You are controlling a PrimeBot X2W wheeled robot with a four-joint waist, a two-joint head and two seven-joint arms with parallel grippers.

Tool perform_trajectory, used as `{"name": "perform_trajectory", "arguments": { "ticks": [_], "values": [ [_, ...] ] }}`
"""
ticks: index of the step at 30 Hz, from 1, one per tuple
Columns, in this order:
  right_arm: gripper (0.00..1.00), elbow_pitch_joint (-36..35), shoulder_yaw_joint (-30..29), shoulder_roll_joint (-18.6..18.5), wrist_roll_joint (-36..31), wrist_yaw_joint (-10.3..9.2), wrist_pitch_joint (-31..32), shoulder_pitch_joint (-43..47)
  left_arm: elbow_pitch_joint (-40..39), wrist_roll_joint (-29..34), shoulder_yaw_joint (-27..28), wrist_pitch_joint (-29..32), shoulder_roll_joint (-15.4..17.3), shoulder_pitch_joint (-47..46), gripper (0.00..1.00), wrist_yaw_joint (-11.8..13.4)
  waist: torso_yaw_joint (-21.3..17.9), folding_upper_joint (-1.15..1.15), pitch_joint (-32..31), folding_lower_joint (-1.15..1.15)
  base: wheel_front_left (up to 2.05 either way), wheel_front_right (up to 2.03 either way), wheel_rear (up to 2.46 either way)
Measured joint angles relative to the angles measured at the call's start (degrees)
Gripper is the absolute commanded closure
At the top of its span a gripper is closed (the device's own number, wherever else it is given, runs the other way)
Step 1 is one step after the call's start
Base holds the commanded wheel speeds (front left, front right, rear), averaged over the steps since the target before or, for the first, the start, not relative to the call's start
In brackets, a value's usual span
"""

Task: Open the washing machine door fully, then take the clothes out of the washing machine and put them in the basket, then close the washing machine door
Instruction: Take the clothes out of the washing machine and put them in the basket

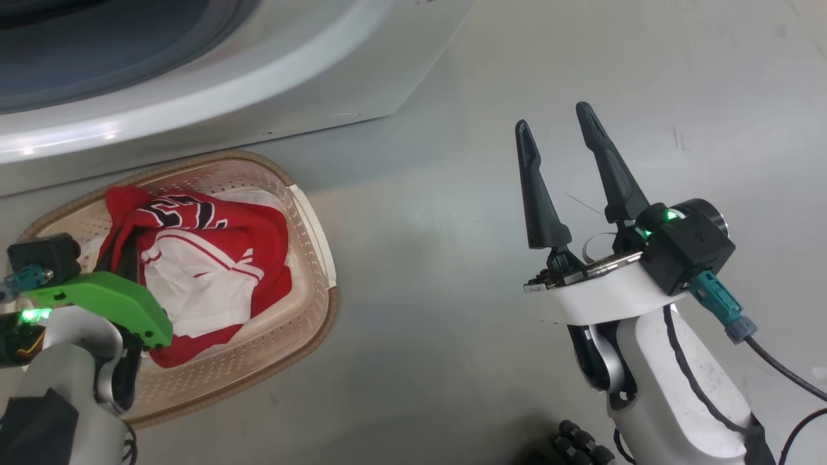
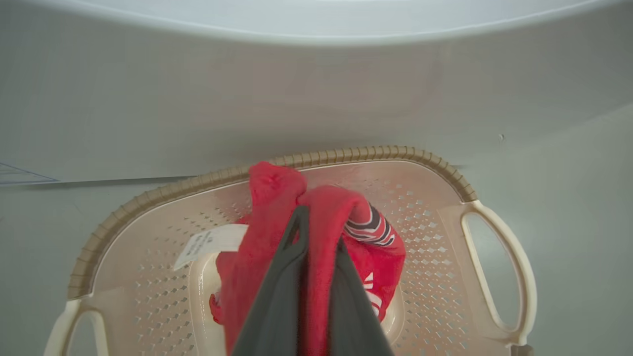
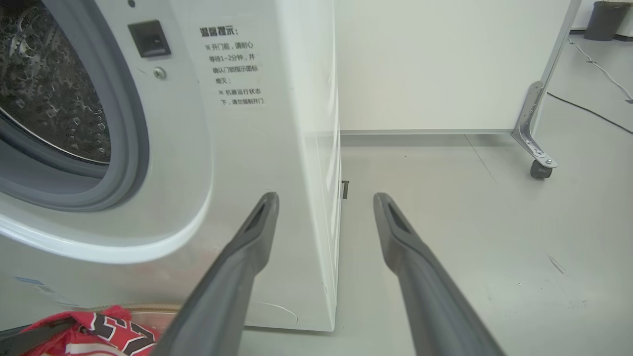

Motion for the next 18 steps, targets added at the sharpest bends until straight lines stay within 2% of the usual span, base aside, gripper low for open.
{"name": "perform_trajectory", "arguments": {
  "ticks": [8, 17, 18],
  "values": [
    [0.00, 0.12, -0.03, -0.01, 0.11, -0.09, 0.00, -1.29, 7.88, 0.00, -0.56, 2.04, 0.10, -3.64, 1.00, -1.04, -1.75, 0.00, 3.76, 0.00, 0.00, 0.00, 0.00],
    [0.00, 0.59, 0.23, 0.00, 0.11, -0.14, 0.00, -2.96, 14.30, -0.51, -0.85, 4.22, 0.38, -6.37, 1.00, -1.70, -1.71, 0.00, 4.26, 0.00, 0.00, 0.00, 0.00],
    [0.00, 0.74, 0.09, 0.00, 0.11, -0.14, 0.00, -2.98, 14.90, -0.51, -1.05, 4.20, 0.33, -6.76, 0.92, -1.86, -1.63, 0.00, 4.15, 0.00, 0.00, 0.00, 0.00]
  ]
}}
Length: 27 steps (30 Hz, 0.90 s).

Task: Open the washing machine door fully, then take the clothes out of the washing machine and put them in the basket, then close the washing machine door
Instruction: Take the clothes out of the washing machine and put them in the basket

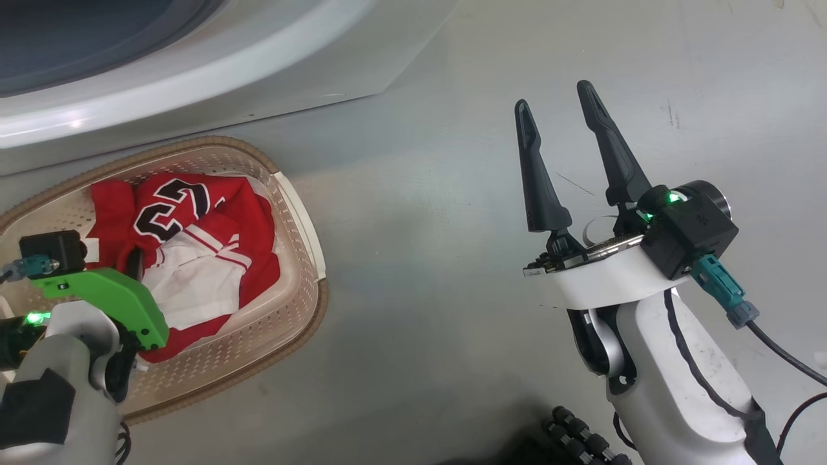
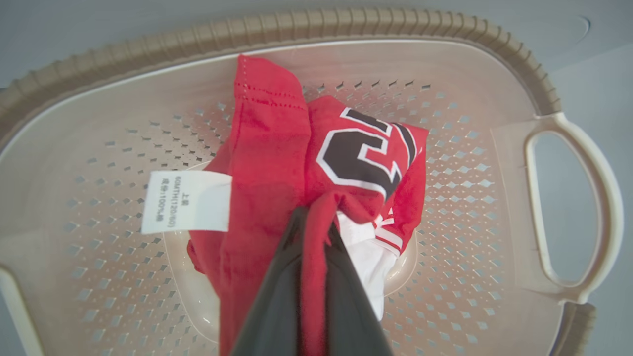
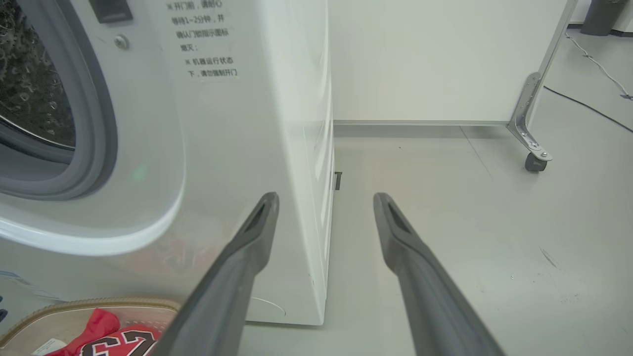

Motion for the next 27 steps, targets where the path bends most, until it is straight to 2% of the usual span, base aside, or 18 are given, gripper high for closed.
{"name": "perform_trajectory", "arguments": {
  "ticks": [2, 4, 12, 20, 27],
  "values": [
    [0.00, 0.51, -0.09, -0.02, -0.01, 0.00, 0.00, 0.00, 0.99, -0.01, -0.14, -0.09, -0.23, -0.54, 0.56, -0.15, 0.20, 0.00, -0.32, 0.00, 0.00, 0.00, 0.00],
    [0.00, 1.03, -0.08, -0.02, -0.01, 0.00, 0.00, 0.00, 2.03, -0.05, -0.33, -0.40, -0.38, -0.78, 0.00, -0.21, 0.39, 0.00, -0.77, 0.00, 0.00, 0.00, 0.00],
    [0.00, 2.71, -0.41, -0.04, -0.15, -0.01, 0.00, 0.00, 5.20, -0.05, -1.55, -2.10, -2.56, -0.95, 0.00, -0.63, 1.44, 0.00, -3.44, 0.00, 0.00, 0.00, 0.00],
    [0.00, 4.53, -1.32, -0.07, -0.40, -0.02, 0.00, 0.17, 5.41, 0.74, -2.31, -8.13, -3.54, -0.94, 0.00, -0.71, 2.88, 0.00, -7.26, 0.00, 0.00, 0.00, 0.00],
    [0.00, 6.44, -3.61, -0.13, -1.15, -0.43, 0.00, 2.21, 2.36, 0.87, -1.94, -15.82, -5.56, -0.89, 0.00, -0.73, 4.73, 0.00, -11.26, 0.00, 0.00, 0.00, 0.00]
  ]
}}
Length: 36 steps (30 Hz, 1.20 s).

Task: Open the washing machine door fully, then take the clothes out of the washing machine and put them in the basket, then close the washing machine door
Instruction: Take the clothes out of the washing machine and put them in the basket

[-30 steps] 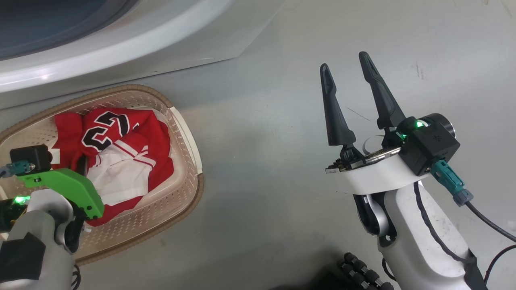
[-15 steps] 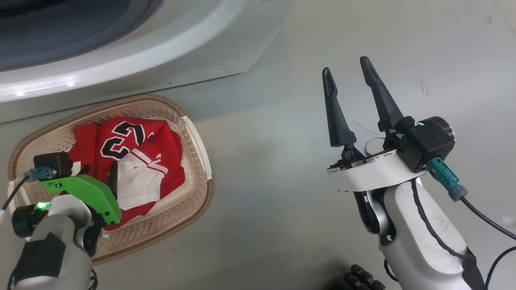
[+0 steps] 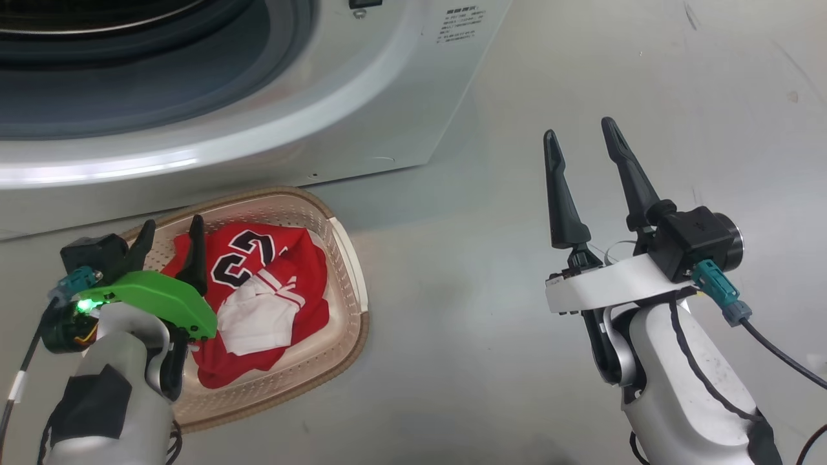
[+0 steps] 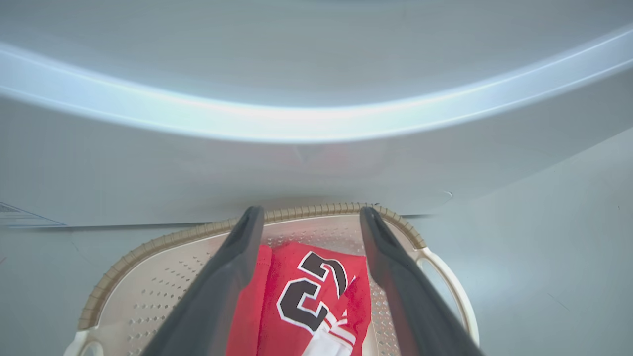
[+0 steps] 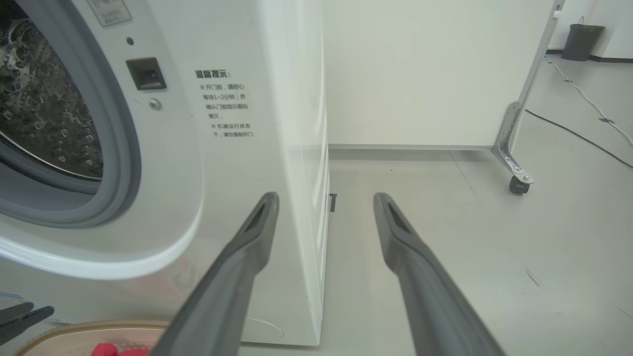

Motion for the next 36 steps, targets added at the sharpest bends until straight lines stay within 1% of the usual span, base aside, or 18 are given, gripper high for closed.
{"name": "perform_trajectory", "arguments": {
  "ticks": [4, 12, 19, 20, 25, 30, 36],
  "values": [
    [0.00, 0.77, -1.16, -0.04, -0.21, 0.00, 0.00, 1.32, -2.59, 0.82, -0.25, -3.85, -0.34, 0.09, 0.00, -0.36, 1.39, 0.00, -2.54, 0.00, 0.00, 0.00, 0.00],
    [0.00, 2.01, -2.32, -0.05, -0.54, 0.00, 0.00, 3.72, -9.26, 1.85, 0.20, -4.23, -0.19, 0.25, 0.00, -0.26, 4.43, 0.00, -8.00, 0.00, 0.00, 0.00, 0.00],
    [0.00, 2.52, -2.05, -0.04, -0.53, 0.02, 0.00, 5.77, -15.07, 4.44, 0.30, -4.33, 0.83, 3.36, 0.00, 1.12, 6.64, 0.00, -12.93, 0.00, 0.00, 0.00, 0.00],
    [0.00, 2.52, -2.05, -0.04, -0.53, 0.02, 0.00, 5.77, -15.07, 4.44, 0.30, -4.33, 0.83, 3.36, 0.00, 1.12, 6.64, 0.00, -12.93, 0.00, 0.00, 0.00, 0.00],
    [0.00, 2.49, -2.42, -0.04, -0.53, 0.02, 0.00, 7.41, -19.97, 5.98, -0.01, -4.41, 1.19, 5.64, 0.00, 2.09, 7.78, 0.00, -16.07, 0.00, 0.00, 0.00, 0.00],
    [0.00, 2.77, -2.98, 0.00, -0.53, 0.05, 0.00, 9.95, -24.16, 7.67, 0.13, -4.41, 1.47, 10.23, 0.00, 3.81, 8.62, 0.00, -18.84, 0.00, 0.00, 0.00, 0.00],
    [0.00, 3.00, -4.11, 0.04, -0.54, 0.04, 0.00, 13.24, -27.16, 8.33, 0.12, -4.41, 1.44, 16.79, 0.00, 5.21, 9.22, 0.00, -21.71, 0.00, 0.00, 0.00, 0.00]
  ]
}}
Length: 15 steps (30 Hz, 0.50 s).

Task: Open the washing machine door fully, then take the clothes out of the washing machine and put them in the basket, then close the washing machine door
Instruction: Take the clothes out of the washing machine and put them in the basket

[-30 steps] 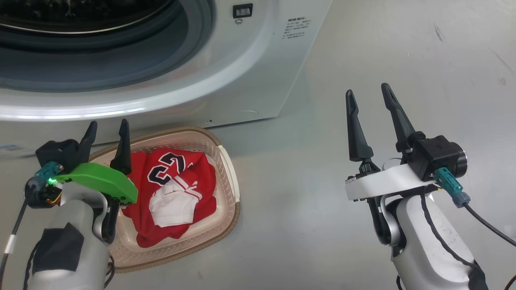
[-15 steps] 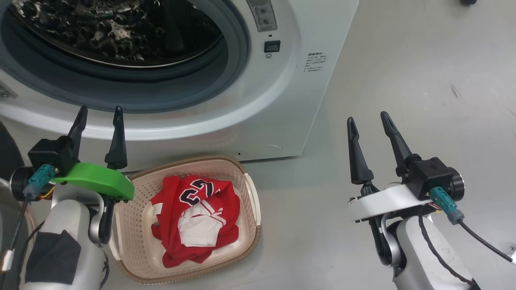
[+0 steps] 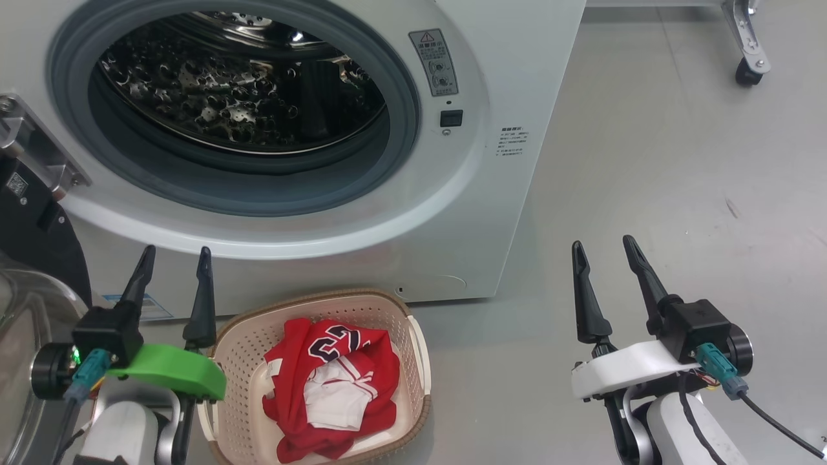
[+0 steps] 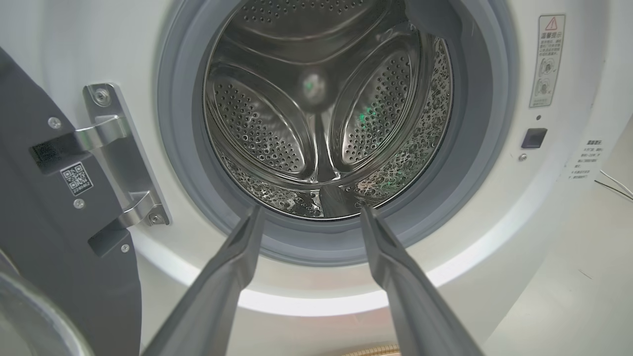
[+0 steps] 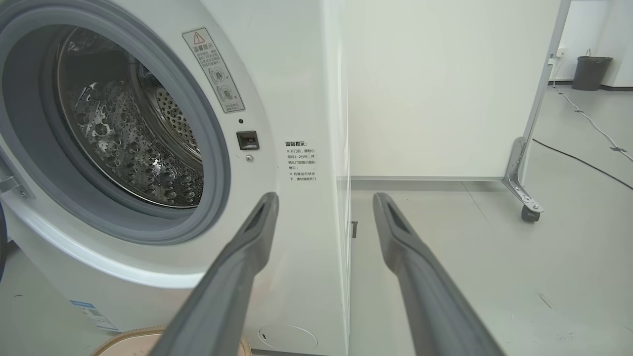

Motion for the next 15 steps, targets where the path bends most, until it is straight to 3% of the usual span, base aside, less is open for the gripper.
{"name": "perform_trajectory", "arguments": {
  "ticks": [15],
  "values": [
    [0.00, -0.27, -1.35, 0.20, -0.33, 0.00, 0.01, 4.92, -6.26, 0.11, -1.92, 0.29, -0.80, 11.13, 0.00, 1.51, 0.65, 0.00, -4.48, 0.00, 0.00, 0.00, 0.00]
  ]
}}
